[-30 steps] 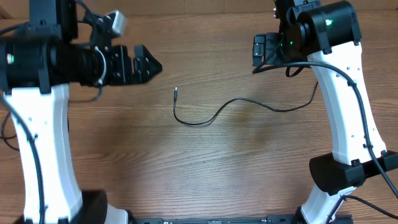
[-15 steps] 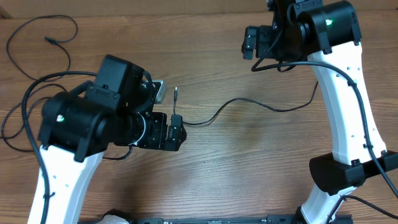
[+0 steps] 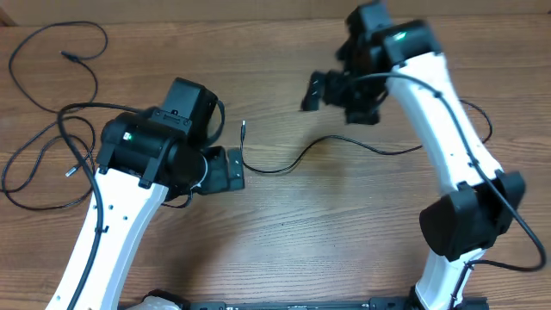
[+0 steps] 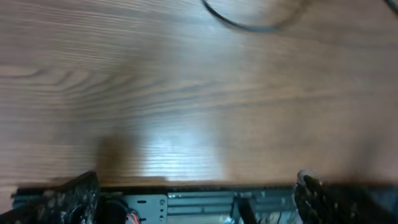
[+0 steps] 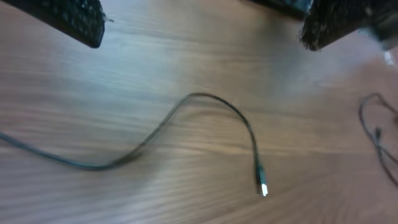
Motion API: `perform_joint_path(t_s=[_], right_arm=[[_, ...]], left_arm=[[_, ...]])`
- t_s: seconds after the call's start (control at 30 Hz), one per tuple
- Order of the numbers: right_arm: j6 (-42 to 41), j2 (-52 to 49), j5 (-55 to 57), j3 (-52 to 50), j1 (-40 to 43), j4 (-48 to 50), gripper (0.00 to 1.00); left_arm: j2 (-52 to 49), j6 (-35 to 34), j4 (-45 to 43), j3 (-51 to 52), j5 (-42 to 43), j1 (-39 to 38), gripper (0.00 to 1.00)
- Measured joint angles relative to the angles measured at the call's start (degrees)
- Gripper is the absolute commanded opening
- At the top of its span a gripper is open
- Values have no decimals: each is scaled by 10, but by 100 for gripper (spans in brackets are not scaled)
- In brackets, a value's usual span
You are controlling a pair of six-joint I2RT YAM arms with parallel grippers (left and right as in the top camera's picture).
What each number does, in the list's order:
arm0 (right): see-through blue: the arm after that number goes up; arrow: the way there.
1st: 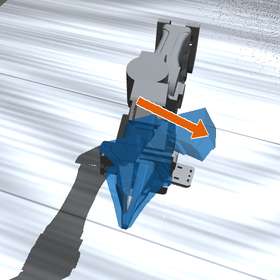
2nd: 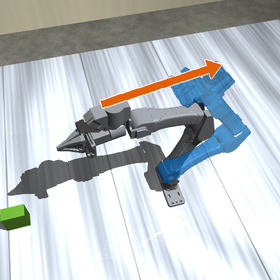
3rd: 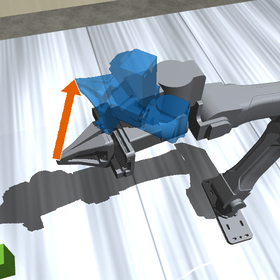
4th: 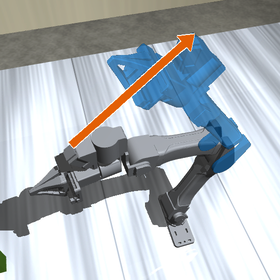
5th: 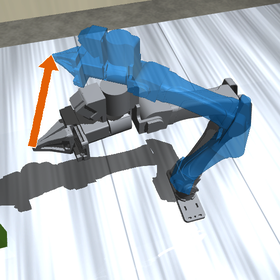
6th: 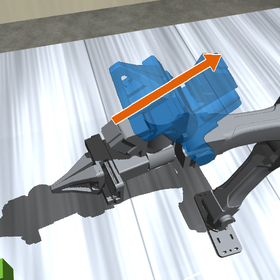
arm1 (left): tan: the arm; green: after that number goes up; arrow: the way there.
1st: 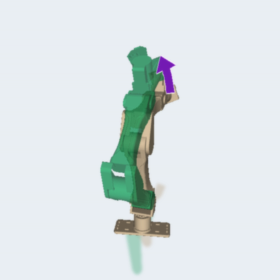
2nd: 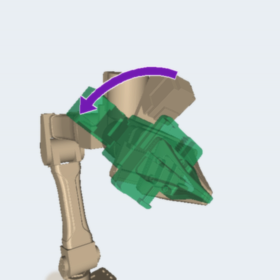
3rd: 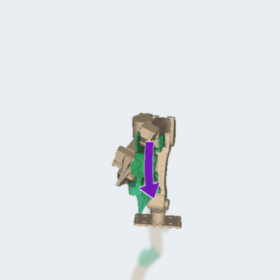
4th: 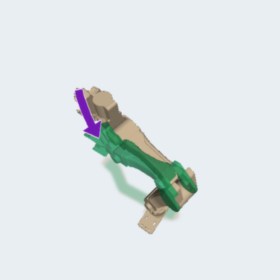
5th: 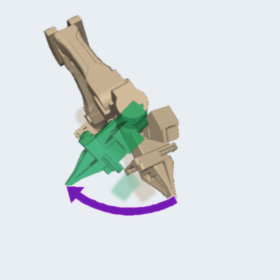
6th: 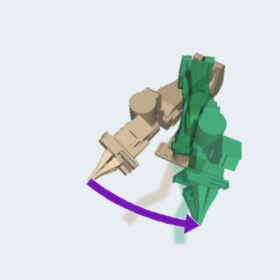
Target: Untangle cables
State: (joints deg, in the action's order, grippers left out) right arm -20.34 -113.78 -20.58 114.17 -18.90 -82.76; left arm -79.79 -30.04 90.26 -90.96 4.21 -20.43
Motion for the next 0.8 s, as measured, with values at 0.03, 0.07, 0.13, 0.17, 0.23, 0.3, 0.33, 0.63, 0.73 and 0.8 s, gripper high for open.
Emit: perform_joint_path(t_s=[0.03, 0.07, 0.13, 0.17, 0.23, 0.3, 0.33, 0.63, 0.73, 0.8], right_arm=[[-6, -1, -11, -27, -8, 26, 89], [-19, -3, -22, -61, -19, 56, 86], [-55, -4, -33, -117, -39, 110, 84], [-82, -4, -36, -147, -50, 142, 84], [-130, -4, -29, -194, -69, 187, 84], [-177, -4, -10, -227, -84, 213, 83], [-199, -5, 5, -241, -90, 224, 83], [-338, -33, 88, -292, -120, 278, 75], [-349, -45, 95, -292, -125, 302, 65], [-352, -54, 97, -292, -129, 310, 47]], left_arm=[[0, -8, 1, 0, -7, 5, 99], [0, -17, 1, 0, -14, 12, 100], [0, -27, 2, 1, -22, 22, 100], [0, -30, 3, 1, -26, 25, 100], [0, -35, 4, 2, -31, 26, 99], [0, -38, 4, 2, -32, 26, 100], [0, -40, 4, 2, -32, 26, 100], [0, -44, 4, 2, -35, 26, 99], [0, -44, 4, 2, -34, 26, 99], [0, -44, 4, 2, -34, 26, 100]])
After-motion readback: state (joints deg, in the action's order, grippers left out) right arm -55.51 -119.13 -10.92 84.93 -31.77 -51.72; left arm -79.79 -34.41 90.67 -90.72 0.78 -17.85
